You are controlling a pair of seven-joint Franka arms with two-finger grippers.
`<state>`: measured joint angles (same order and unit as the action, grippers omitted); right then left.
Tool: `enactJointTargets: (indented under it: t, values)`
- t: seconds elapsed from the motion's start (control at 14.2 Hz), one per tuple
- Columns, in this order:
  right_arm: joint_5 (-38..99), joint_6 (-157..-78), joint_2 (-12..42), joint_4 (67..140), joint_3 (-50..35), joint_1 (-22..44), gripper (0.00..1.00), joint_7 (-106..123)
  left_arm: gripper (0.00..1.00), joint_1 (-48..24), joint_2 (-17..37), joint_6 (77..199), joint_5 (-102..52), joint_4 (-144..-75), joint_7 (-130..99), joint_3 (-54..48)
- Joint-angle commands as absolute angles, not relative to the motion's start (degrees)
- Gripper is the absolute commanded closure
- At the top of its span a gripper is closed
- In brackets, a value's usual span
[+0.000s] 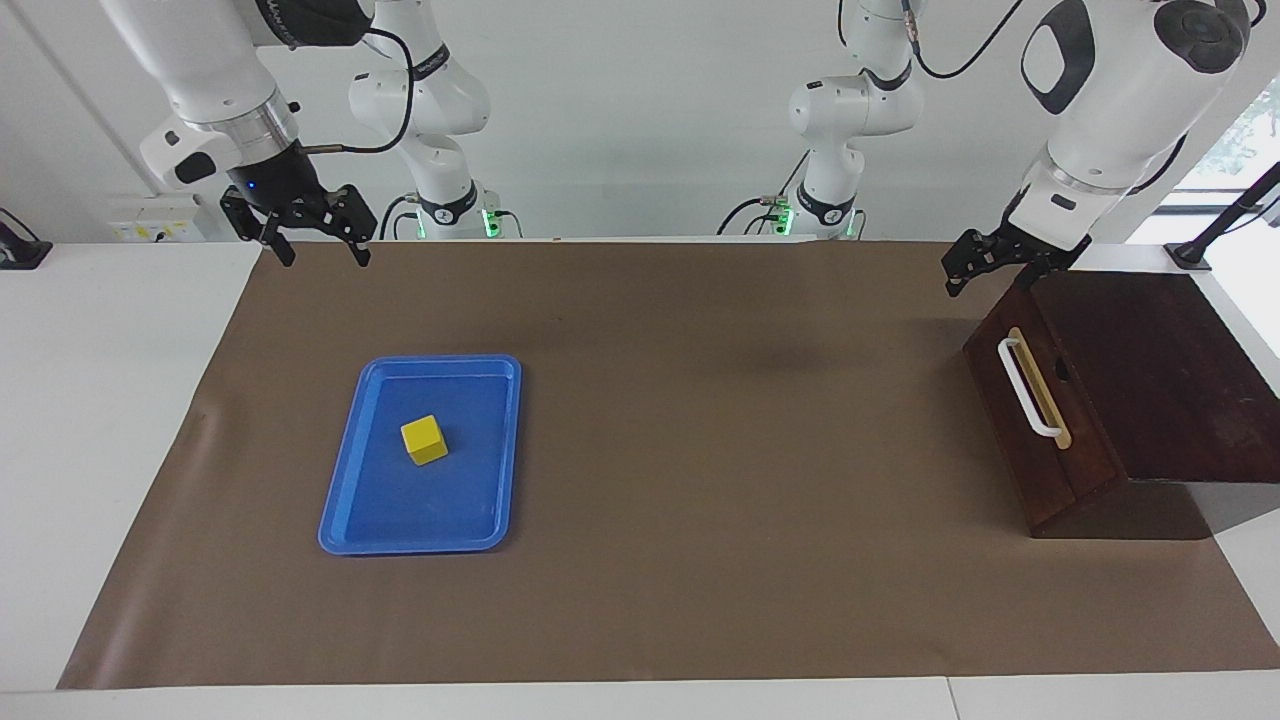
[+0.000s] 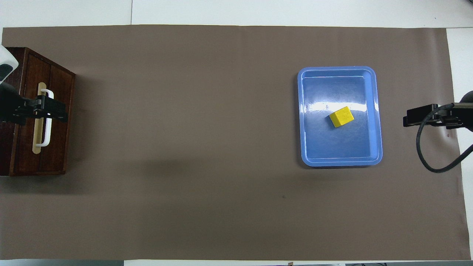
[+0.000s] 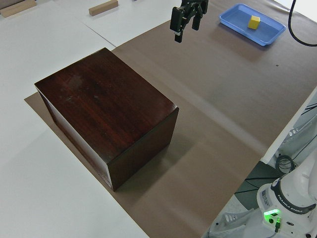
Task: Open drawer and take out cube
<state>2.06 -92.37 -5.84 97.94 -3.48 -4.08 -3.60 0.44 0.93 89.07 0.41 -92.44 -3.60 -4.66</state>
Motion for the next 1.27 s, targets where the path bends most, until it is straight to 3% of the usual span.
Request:
enactJointTargets:
  t: [0.0, 0.21, 1.2]
  values:
    - [0.18, -91.59, -3.44, 94.41, -3.87, -4.31, 0.0, -2.11, 0.0, 0.09, 1.23, 89.39, -0.44, -92.11, -3.96, -4.4]
    - [0.09, -90.53, -1.06, 90.97, -3.78, -4.22, 0.0, -2.11, 0.0, -0.44, 1.23, 89.38, -0.53, -92.2, -3.87, -3.43]
    - [-0.26, -87.36, 1.76, 91.93, -3.87, -5.01, 0.0, -0.26, 0.0, -0.88, 0.53, 89.56, -0.35, -92.81, -3.96, -3.78]
